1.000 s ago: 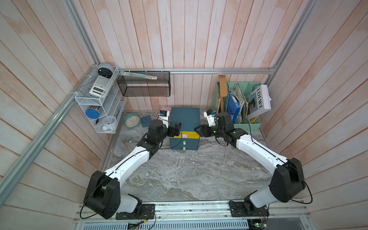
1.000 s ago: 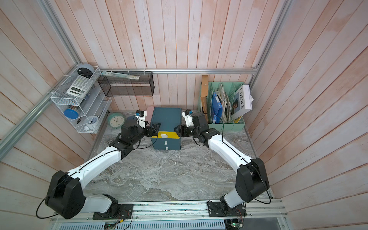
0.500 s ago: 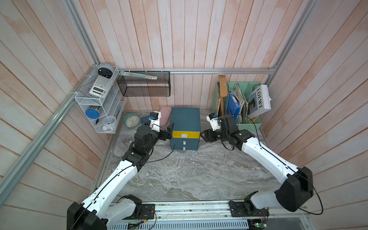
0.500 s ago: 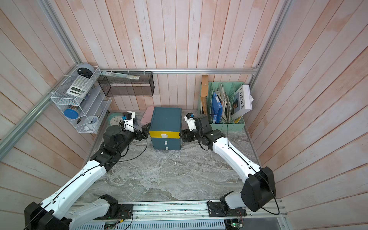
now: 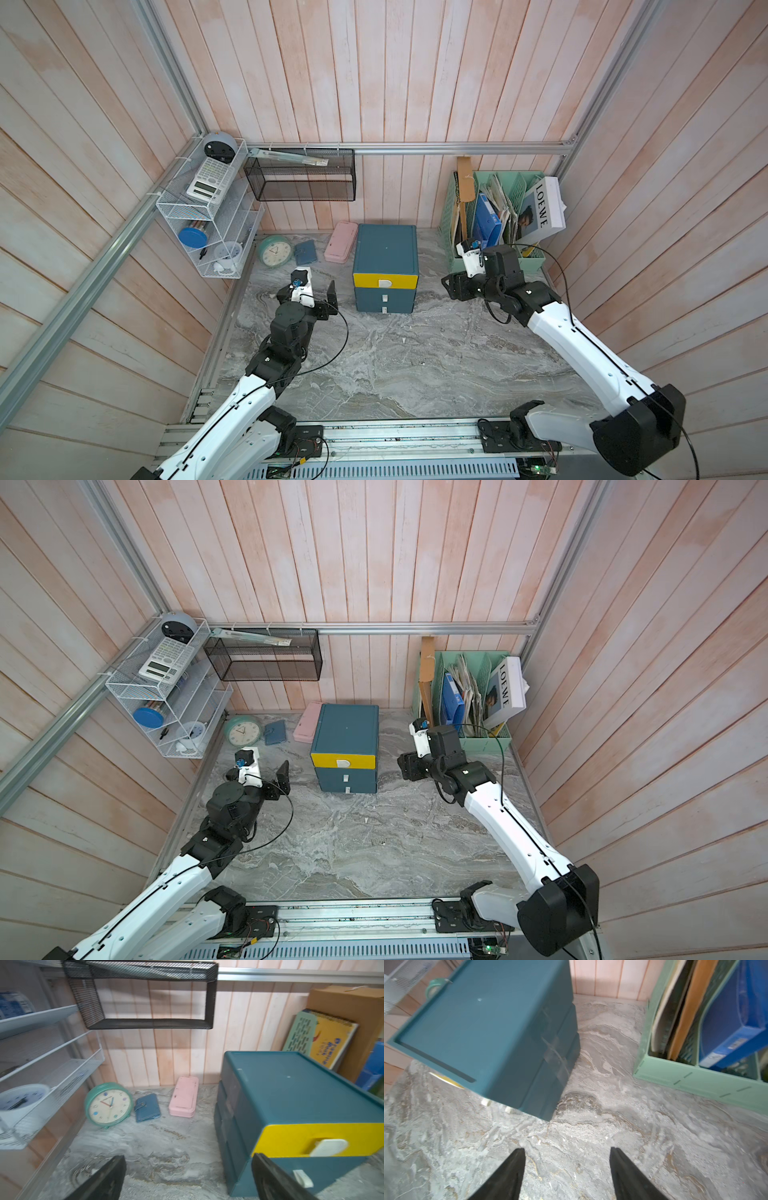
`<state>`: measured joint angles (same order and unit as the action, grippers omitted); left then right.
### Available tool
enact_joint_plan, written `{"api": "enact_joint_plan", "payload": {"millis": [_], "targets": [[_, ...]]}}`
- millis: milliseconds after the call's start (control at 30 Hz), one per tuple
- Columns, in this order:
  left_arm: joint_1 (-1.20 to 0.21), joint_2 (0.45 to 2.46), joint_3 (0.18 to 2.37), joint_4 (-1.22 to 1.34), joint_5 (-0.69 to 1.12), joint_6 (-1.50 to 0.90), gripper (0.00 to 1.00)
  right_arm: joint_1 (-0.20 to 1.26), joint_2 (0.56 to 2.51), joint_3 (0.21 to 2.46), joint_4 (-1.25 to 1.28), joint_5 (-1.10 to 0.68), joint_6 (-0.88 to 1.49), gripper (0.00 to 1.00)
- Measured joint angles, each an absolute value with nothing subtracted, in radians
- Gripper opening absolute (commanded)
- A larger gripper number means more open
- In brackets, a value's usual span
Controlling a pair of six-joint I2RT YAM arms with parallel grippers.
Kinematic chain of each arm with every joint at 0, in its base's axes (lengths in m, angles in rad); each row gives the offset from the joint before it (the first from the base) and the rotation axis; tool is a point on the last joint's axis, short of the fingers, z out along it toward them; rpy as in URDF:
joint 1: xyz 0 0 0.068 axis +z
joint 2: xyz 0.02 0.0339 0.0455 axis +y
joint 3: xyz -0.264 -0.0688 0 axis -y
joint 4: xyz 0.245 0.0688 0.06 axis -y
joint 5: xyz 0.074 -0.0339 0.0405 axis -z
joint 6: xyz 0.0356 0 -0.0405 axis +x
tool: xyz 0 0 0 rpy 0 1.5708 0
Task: Put the bluetooth earphones in the drawer according to color
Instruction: Reset both arms
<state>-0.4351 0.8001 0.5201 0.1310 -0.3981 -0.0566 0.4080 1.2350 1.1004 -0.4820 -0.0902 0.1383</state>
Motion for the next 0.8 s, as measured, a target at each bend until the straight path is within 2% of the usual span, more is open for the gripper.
{"api": "enact_joint_plan", "payload": {"millis": [200, 233, 300, 467, 633, 667, 800], "targets": [[-0.435, 0.811, 0.429, 0.242, -0.551, -0.056, 1.0, 0.331, 1.189, 1.0, -0.454, -0.029, 0.137, 0.73], [-0.435, 0.818, 0.418, 0.263, -0.568, -0.056, 1.0, 0.319, 1.188, 0.99, -0.448, -0.017, 0.137, 0.79], [-0.431, 0.841, 0.391, 0.316, -0.602, -0.056, 1.0, 0.297, 1.191, 0.969, -0.428, 0.035, 0.152, 0.85], [-0.411, 0.947, 0.334, 0.458, -0.678, -0.065, 1.0, 0.254, 1.231, 0.928, -0.376, 0.165, 0.196, 0.89], [-0.386, 1.069, 0.311, 0.577, -0.713, -0.072, 1.0, 0.218, 1.27, 0.897, -0.284, 0.259, 0.216, 0.93], [-0.379, 1.086, 0.311, 0.594, -0.712, -0.072, 1.0, 0.208, 1.272, 0.883, -0.255, 0.27, 0.218, 0.97], [-0.335, 1.132, 0.311, 0.664, -0.702, -0.071, 1.0, 0.157, 1.282, 0.812, -0.135, 0.304, 0.237, 0.98]]}}
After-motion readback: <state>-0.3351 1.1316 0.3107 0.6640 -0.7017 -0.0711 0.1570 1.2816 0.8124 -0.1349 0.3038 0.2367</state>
